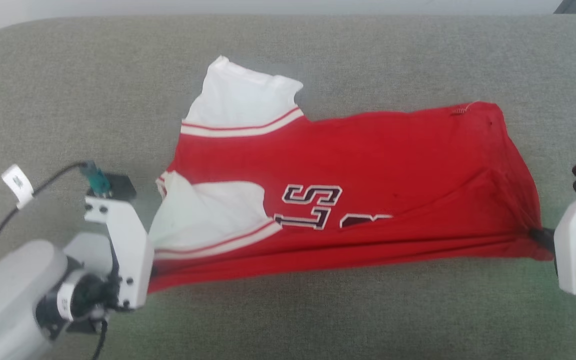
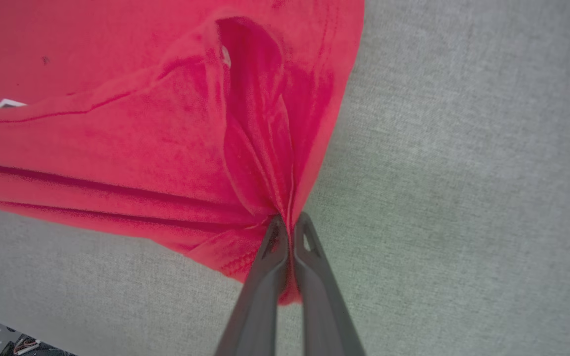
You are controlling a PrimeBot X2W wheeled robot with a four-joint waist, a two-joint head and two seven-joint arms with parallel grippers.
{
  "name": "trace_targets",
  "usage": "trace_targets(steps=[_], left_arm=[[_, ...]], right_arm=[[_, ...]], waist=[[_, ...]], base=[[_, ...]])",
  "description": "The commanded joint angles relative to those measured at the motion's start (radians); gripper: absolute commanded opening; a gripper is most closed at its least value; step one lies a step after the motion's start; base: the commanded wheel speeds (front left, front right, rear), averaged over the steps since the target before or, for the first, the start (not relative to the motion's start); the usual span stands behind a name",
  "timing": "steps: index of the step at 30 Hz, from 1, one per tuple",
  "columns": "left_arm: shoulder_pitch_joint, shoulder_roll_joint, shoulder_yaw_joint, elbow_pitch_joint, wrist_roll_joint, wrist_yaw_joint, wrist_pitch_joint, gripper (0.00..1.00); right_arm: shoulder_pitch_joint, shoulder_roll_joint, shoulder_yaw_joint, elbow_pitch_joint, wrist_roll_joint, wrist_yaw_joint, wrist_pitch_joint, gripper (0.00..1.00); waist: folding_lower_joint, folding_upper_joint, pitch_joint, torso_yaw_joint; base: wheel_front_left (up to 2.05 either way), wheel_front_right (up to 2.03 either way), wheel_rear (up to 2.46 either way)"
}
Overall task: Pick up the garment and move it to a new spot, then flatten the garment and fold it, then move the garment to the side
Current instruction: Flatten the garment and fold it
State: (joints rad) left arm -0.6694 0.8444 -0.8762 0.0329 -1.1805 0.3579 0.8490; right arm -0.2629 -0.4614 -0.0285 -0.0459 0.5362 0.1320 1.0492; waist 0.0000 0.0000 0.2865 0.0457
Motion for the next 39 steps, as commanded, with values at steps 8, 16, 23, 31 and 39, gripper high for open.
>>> trace_targets(steps=[8,16,23,31,39], left_arm=[[0.086,0.022,-0.014,-0.062,-0.004,0.059,-0.016,0.11],[0.094,-0.043,-0.016,0.037,-0.007,0.027,-0.069,1.00],[0.042,0.006,0.013,-0.005,0.003,0.043,-0.047,1.00],[-0.034,0.095,0.053,-0.102,0.028,0.080,0.005,1.00],[-0.134,0.085,0.083,-0.038,0.057,0.021,-0.021,1.00]], right_arm=[[0.088,0.058,-0.050,-0.043,-0.028,-0.002,0.005,0.00],[0.079,0.132,-0.016,0.050,-0.071,-0.002,-0.077,1.00],[0.059,0.127,-0.021,0.046,-0.062,-0.001,-0.135,1.00],[0.049,0.151,-0.044,-0.047,-0.073,-0.001,-0.230,1.00],[-0.002,0.180,-0.022,-0.099,-0.110,-0.001,-0.418,1.00]], waist=[[0.0000,0.0000,0.010,-0.002],[0.0000,0.0000,0.011,-0.020],[0.0000,0.0000,-0.013,-0.029],[0.0000,0.0000,-0.042,-0.063],[0.0000,0.0000,-0.042,-0.132]], base=[[0.00,0.00,0.00],[0.00,0.00,0.00],[0.00,0.00,0.00],[0.00,0.00,0.00],[0.00,0.00,0.00]])
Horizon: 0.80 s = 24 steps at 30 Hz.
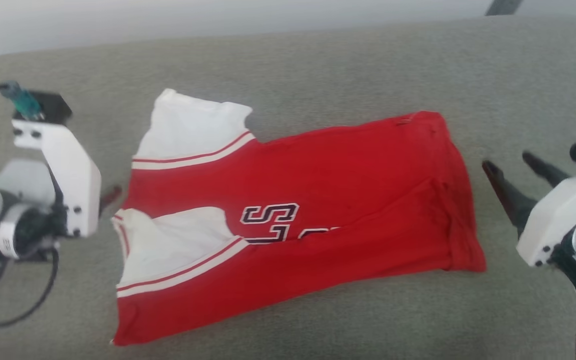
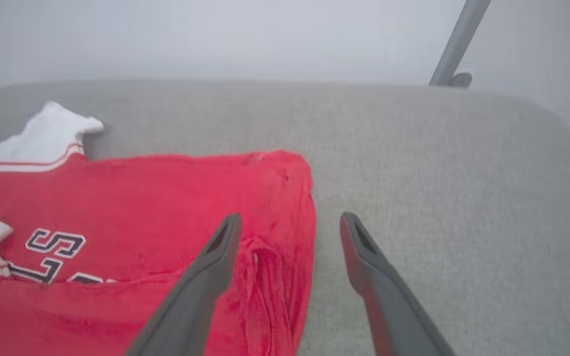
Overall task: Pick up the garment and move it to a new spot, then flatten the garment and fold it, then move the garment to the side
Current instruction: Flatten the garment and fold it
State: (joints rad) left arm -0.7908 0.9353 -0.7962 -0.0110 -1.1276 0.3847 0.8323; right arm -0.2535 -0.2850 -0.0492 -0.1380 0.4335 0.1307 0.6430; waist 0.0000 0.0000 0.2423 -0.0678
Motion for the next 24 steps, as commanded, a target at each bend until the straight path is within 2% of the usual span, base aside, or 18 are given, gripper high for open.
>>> trace_targets(steps=[1,13,19,24], left_arm=[[-0.028,-0.014,0.006,0.027,0.009,-0.020,-0.014,1.00],[-0.194,-0.089,0.049,0.358,0.065,-0.223,-0.178,1.00],[-0.256,-0.100,0.036,0.502,0.096,-0.293,-0.189,1.00],[-0.309,-0.116,0.029,0.612,0.096,-0.308,-0.149,1.00]], right_arm=[[-0.021,0.011,0.001,-0.007,-0.012,0.000,-0.046,1.00],[-0.140,0.092,0.085,0.060,-0.093,0.000,-0.494,1.00],[-0.170,0.127,0.131,0.122,-0.101,0.000,-0.603,1.00],[-0.188,0.140,0.153,0.153,-0.096,0.000,-0.630,1.00]], waist=[[0.0000,0.0000,0.004,-0.032],[0.0000,0.0000,0.091,-0.199],[0.0000,0.0000,0.145,-0.254],[0.0000,0.0000,0.186,-0.278]], base=[[0.00,0.00,0.00],[0.00,0.00,0.00],[0.00,0.00,0.00],[0.00,0.00,0.00]])
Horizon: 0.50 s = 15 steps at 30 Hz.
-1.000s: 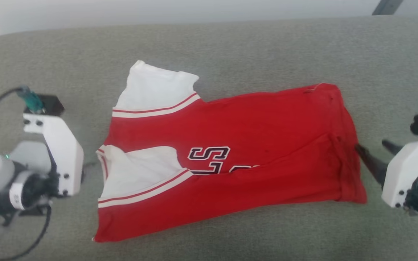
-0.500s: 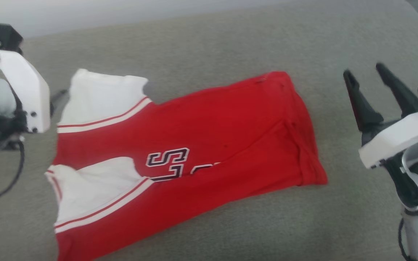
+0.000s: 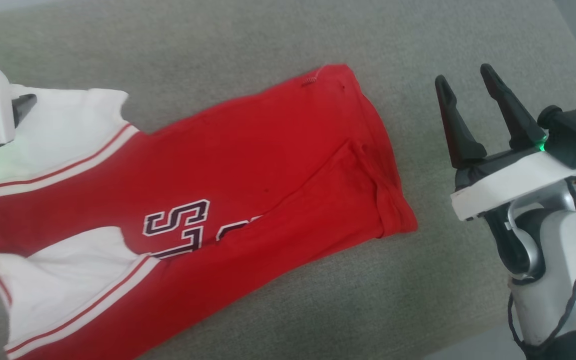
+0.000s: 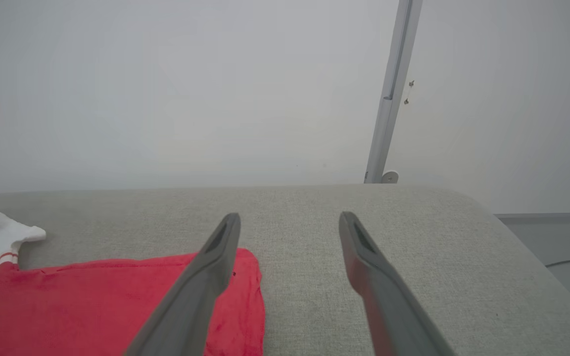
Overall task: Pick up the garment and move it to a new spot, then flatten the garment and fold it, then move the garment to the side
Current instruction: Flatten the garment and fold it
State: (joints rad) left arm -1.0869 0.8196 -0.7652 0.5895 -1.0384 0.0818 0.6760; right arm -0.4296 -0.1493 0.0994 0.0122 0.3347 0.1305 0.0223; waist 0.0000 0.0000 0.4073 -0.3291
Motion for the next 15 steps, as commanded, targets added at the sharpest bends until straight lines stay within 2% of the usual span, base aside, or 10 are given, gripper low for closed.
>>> trace_targets(steps=[1,7,8,9,10,15], left_arm=[[-0.022,-0.003,-0.007,0.032,0.012,-0.007,0.017,1.00],[-0.051,-0.033,-0.031,0.159,0.022,0.001,0.076,1.00],[-0.048,-0.043,-0.034,0.179,0.012,-0.002,0.088,0.85],[-0.048,-0.053,-0.038,0.193,0.011,-0.012,0.090,0.16],[-0.048,-0.062,-0.038,0.211,0.007,-0.010,0.091,0.00],[-0.069,-0.100,-0.051,0.269,0.013,-0.033,0.097,0.00]], right_arm=[[-0.013,0.006,0.010,0.008,0.003,0.000,-0.008,1.00],[-0.039,-0.002,0.045,0.020,0.020,0.000,0.015,1.00],[-0.043,-0.002,0.047,0.027,0.025,0.000,0.022,1.00],[-0.051,-0.005,0.052,0.031,0.027,0.000,0.030,1.00],[-0.060,-0.006,0.055,0.037,0.032,0.000,0.040,1.00],[-0.129,-0.019,0.072,0.088,0.056,0.000,0.101,1.00]], waist=[[0.0000,0.0000,0.028,-0.019],[0.0000,0.0000,0.060,-0.025],[0.0000,0.0000,0.065,-0.024],[0.0000,0.0000,0.069,-0.021],[0.0000,0.0000,0.072,-0.019],[0.0000,0.0000,0.084,0.004]], base=[[0.00,0.00,0.00],[0.00,0.00,0.00],[0.00,0.00,0.00],[0.00,0.00,0.00],[0.00,0.00,0.00],[0.00,0.00,0.00]])
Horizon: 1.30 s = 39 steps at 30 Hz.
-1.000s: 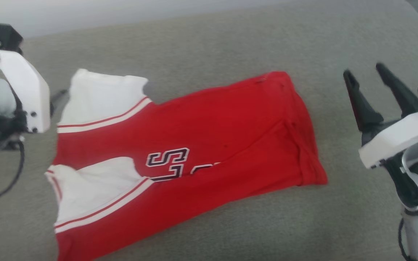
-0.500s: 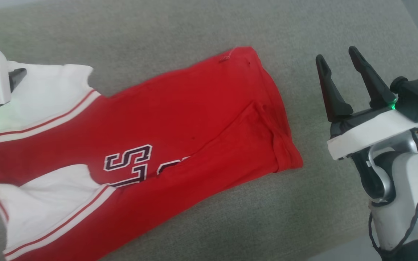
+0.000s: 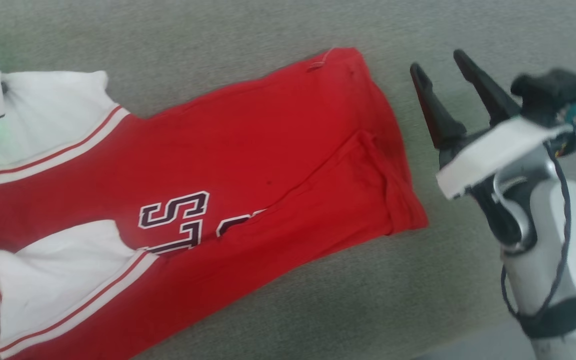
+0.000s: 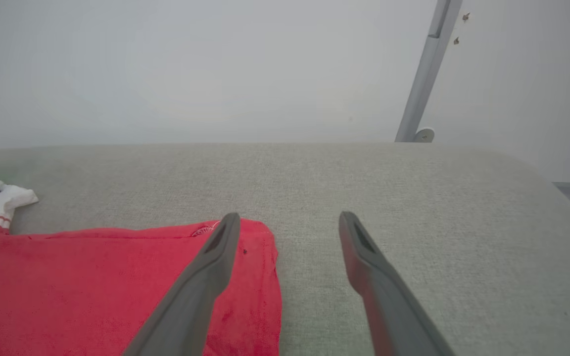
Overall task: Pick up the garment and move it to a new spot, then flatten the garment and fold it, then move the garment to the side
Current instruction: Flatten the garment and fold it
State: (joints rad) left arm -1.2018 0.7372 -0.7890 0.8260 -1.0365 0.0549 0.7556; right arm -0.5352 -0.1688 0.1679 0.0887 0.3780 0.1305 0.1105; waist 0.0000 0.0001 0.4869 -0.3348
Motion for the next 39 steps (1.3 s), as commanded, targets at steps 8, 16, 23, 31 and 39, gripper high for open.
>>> trace_targets(steps=[8,16,23,31,39], left_arm=[[-0.010,-0.085,-0.033,0.084,0.020,-0.040,-0.015,0.00],[-0.070,-0.160,-0.044,0.136,0.030,-0.079,-0.053,0.00],[-0.099,-0.204,-0.045,0.188,0.027,-0.105,-0.090,0.00],[-0.131,-0.247,-0.048,0.236,0.028,-0.135,-0.136,0.00],[-0.158,-0.269,-0.057,0.232,0.017,-0.157,-0.113,0.00]], right_arm=[[-0.192,-0.044,0.063,0.166,0.052,0.000,0.145,1.00],[-0.360,-0.078,0.175,0.418,0.129,0.000,0.341,1.00],[-0.446,-0.072,0.279,0.597,0.202,0.000,0.507,1.00],[-0.512,-0.123,0.360,0.653,0.262,0.000,0.570,0.00],[-0.502,-0.206,0.393,0.591,0.305,0.000,0.495,0.00]], waist=[[0.0000,-0.0001,0.018,0.068],[0.0000,-0.0001,0.031,0.133],[0.0000,-0.0001,0.039,0.162],[0.0000,-0.0001,0.016,0.197],[0.0000,-0.0001,-0.046,0.239]], base=[[0.00,0.00,0.00],[0.00,0.00,0.00],[0.00,0.00,0.00],[0.00,0.00,0.00],[0.00,0.00,0.00]])
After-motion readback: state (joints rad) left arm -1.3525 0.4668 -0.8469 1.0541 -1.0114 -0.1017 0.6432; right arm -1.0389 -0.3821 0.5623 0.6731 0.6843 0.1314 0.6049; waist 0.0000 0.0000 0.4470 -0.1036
